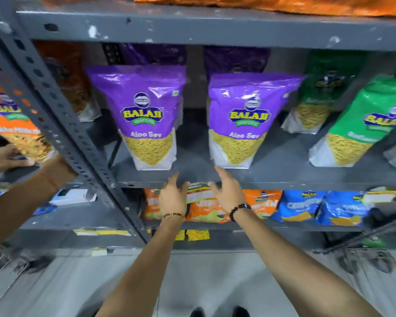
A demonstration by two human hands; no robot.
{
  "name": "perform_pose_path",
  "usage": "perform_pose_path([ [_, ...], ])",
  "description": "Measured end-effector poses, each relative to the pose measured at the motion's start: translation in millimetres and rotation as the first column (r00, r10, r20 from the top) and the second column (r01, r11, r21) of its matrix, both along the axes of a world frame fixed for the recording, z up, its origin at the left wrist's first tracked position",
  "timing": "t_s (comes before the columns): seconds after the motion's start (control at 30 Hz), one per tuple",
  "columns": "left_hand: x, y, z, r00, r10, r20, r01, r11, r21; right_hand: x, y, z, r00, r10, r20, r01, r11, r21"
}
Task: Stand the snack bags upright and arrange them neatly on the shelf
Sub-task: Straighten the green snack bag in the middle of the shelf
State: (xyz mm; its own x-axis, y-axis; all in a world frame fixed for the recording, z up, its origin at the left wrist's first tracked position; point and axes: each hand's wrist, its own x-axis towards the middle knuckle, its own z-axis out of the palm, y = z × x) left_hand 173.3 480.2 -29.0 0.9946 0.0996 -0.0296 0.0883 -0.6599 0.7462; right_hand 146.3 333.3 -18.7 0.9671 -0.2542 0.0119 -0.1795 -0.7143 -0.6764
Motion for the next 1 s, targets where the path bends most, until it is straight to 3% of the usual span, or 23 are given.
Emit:
perform_pose_path([
  [0.27,-33,-164,3,0.908,-0.419,-0.029,0.419,0.902,0.101,-74,-166,-3,0.909,-0.417,-0.008,0.417,0.909,-0.027],
  [0.47,-42,-283,2,0.888,-0.454,-0.081,0.457,0.889,0.035,-88,-285,1,0.816,-0.578,-0.012,0.577,0.814,0.059],
  [0.7,-36,-375,12,0.923,-0.352,-0.157,0.35,0.936,-0.042,-68,-385,7,0.898,-0.416,-0.146,0.438,0.877,0.197],
  [1.0,-28,-399,20,0.959,-0.253,-0.132,0.25,0.968,-0.036,-42,-413,1,0.959,-0.267,-0.094,0.282,0.884,0.372],
])
